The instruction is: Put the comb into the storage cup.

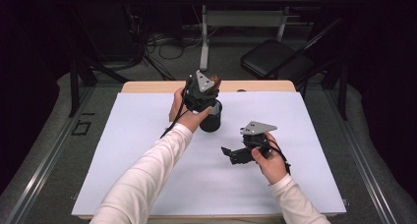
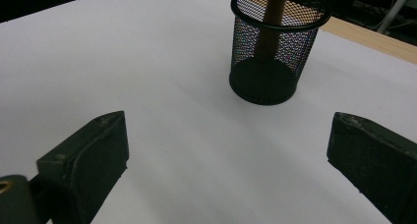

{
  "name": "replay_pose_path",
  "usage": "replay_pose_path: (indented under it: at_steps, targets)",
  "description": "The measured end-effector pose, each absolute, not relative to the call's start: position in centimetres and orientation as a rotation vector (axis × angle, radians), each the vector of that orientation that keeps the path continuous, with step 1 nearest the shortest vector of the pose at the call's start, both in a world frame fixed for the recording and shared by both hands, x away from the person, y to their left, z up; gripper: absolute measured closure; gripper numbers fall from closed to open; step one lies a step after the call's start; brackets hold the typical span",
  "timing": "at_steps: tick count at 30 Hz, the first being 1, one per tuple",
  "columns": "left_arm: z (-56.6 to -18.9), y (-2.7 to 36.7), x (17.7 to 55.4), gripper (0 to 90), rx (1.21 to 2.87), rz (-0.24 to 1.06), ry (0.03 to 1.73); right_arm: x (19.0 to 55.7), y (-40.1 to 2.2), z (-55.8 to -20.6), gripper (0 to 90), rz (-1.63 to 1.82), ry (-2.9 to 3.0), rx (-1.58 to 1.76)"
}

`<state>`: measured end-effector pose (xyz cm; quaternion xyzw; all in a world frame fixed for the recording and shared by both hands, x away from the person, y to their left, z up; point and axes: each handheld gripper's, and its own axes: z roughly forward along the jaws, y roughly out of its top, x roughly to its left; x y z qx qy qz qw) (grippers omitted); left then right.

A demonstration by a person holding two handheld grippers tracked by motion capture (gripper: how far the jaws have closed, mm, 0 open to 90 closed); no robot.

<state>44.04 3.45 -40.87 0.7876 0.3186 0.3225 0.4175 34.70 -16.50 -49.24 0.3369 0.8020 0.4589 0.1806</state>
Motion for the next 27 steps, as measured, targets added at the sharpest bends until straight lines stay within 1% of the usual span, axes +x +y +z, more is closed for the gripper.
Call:
replay_pose_path:
  at_steps: [27]
  targets:
    - [-41.7,1.7,42.4,47.9,2.048,0.903,0.656,34.7,-16.5,-49.2,2.0,1.293,2.267,0.951]
